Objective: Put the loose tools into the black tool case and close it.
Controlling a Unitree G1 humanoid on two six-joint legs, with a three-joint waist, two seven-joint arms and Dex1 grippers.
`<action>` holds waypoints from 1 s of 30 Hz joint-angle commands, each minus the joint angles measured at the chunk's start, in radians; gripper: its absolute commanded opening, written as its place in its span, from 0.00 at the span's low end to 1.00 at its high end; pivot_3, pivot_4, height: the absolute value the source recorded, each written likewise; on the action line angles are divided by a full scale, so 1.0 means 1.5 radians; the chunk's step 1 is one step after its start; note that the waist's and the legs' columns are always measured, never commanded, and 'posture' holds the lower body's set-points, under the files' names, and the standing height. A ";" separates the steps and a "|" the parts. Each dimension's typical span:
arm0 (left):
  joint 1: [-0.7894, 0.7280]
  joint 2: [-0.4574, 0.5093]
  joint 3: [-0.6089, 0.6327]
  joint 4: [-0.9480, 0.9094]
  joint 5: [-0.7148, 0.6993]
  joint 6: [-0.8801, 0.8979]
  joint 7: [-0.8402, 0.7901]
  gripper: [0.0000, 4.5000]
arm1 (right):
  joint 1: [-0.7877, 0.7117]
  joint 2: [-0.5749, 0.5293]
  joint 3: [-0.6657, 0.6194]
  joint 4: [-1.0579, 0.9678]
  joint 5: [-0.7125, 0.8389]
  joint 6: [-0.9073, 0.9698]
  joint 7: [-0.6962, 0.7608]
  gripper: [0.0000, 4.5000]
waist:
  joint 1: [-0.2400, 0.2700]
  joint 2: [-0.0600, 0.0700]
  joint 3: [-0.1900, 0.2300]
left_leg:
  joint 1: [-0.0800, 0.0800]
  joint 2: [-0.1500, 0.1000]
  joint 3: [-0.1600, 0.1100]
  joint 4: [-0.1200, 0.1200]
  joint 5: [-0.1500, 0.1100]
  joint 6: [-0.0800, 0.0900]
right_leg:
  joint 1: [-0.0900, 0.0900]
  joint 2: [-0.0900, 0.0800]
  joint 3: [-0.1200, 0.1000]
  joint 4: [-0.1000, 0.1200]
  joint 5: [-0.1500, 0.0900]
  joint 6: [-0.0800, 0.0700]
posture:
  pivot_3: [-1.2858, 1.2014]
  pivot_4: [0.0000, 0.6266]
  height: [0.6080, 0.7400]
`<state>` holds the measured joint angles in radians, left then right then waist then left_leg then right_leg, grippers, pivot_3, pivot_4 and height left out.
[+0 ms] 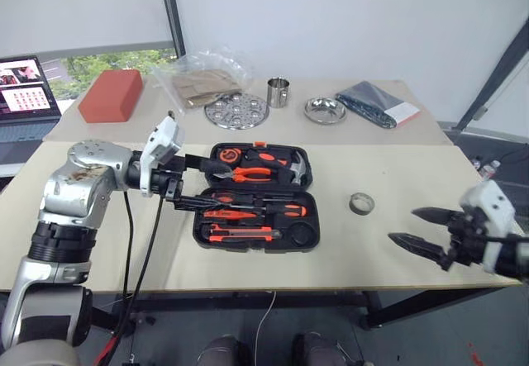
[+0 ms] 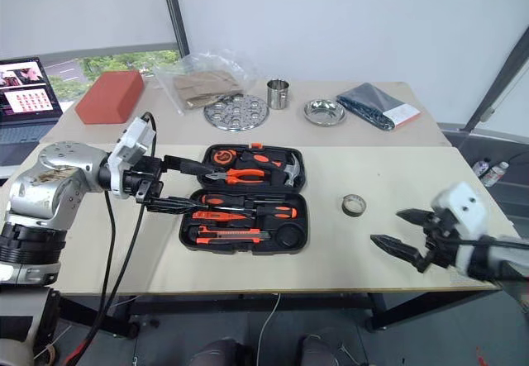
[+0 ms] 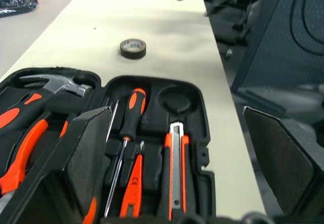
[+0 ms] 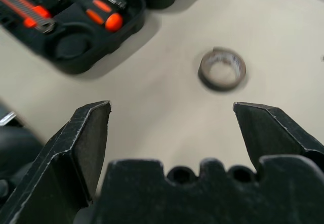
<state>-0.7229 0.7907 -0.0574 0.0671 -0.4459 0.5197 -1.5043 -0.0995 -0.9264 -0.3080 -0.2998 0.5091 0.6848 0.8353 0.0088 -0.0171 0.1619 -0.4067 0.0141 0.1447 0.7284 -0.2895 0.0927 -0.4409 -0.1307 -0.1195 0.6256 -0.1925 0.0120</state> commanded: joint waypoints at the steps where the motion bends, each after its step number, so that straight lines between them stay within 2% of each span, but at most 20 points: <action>1: 0.000 -0.002 -0.013 -0.038 0.001 -0.011 0.002 0.99 | -0.116 0.035 0.124 0.102 -0.091 -0.067 -0.015 1.00 | -0.001 0.000 0.000 | 0.000 0.000 0.000 0.000 0.001 0.002 | 0.000 0.000 0.000 0.000 0.000 0.000 | 0.52 0.24 0.95; 4: -0.003 -0.008 -0.014 -0.037 -0.001 -0.004 0.016 0.99 | -0.162 0.055 0.193 0.163 -0.138 -0.084 -0.007 1.00 | 0.003 0.001 0.000 | -0.001 0.000 0.000 0.000 0.002 0.001 | -0.001 0.000 -0.001 0.002 0.000 -0.004 | 0.52 0.24 0.95; 8: -0.002 -0.005 -0.015 -0.046 -0.006 0.003 0.024 0.99 | -0.206 0.080 0.243 0.242 -0.186 -0.083 -0.023 1.00 | 0.001 0.001 0.001 | -0.002 -0.001 0.000 -0.001 0.002 0.001 | -0.001 0.001 -0.003 0.001 -0.002 -0.003 | 0.52 0.24 0.95; 9: -0.001 -0.005 -0.015 -0.049 -0.008 0.005 0.026 1.00 | -0.212 0.085 0.249 0.256 -0.195 -0.083 -0.025 0.89 | 0.000 0.001 0.001 | -0.003 -0.001 0.000 -0.001 0.002 0.001 | -0.001 0.001 -0.003 0.001 -0.002 -0.003 | 0.52 0.24 0.95; 13: 0.003 -0.001 -0.011 -0.055 -0.011 0.008 0.032 1.00 | -0.221 0.100 0.253 0.281 -0.204 -0.085 -0.021 0.62 | -0.002 0.001 0.001 | -0.001 -0.001 0.000 -0.001 0.002 0.001 | 0.000 0.001 -0.003 0.001 -0.003 -0.001 | 0.52 0.24 0.95; 17: 0.008 0.002 -0.012 -0.052 -0.010 0.002 0.032 1.00 | -0.223 0.111 0.237 0.286 -0.196 -0.096 -0.016 0.28 | -0.004 0.001 0.001 | 0.000 -0.001 0.000 -0.001 0.002 0.001 | 0.001 0.001 -0.002 0.001 -0.005 0.002 | 0.52 0.24 0.95; 21: 0.009 0.003 -0.020 -0.048 -0.005 -0.006 0.026 1.00 | -0.226 0.090 0.201 0.219 -0.147 -0.080 0.032 0.01 | -0.004 0.001 0.001 | 0.000 -0.001 0.000 -0.001 0.002 0.001 | 0.001 0.000 -0.002 0.002 -0.004 0.001 | 0.52 0.24 0.95; 24: 0.011 0.005 -0.028 -0.049 -0.002 -0.011 0.017 1.00 | -0.226 0.081 0.188 0.126 -0.089 -0.031 0.072 0.01 | -0.006 0.002 0.001 | 0.000 0.000 0.000 -0.001 0.002 0.001 | 0.001 0.001 -0.001 0.002 -0.002 -0.003 | 0.52 0.24 0.95; 27: 0.024 0.009 -0.041 -0.060 0.006 -0.023 0.007 1.00 | -0.221 0.063 0.218 0.001 -0.040 0.022 0.112 0.01 | -0.007 0.002 0.001 | 0.000 0.000 0.000 -0.001 0.002 0.001 | 0.000 0.001 -0.002 0.002 -0.002 -0.004 | 0.52 0.24 0.95; 30: 0.034 0.008 -0.049 -0.062 0.019 -0.045 0.009 1.00 | -0.226 0.069 0.246 -0.057 -0.019 0.058 0.114 0.01 | -0.007 0.002 0.001 | 0.000 0.000 0.000 -0.002 0.002 0.001 | 0.000 0.001 -0.002 0.002 -0.002 -0.004 | 0.52 0.24 0.95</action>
<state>-0.6690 0.7912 -0.1374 0.0045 -0.4286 0.4877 -1.4879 -0.4246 -0.8238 0.0444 -0.3250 0.4515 0.7355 1.0020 -0.0023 -0.0137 0.1640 -0.4066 0.0138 0.1447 0.7262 -0.2870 0.0935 -0.4406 -0.1295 -0.1222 0.6284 -0.1950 0.0066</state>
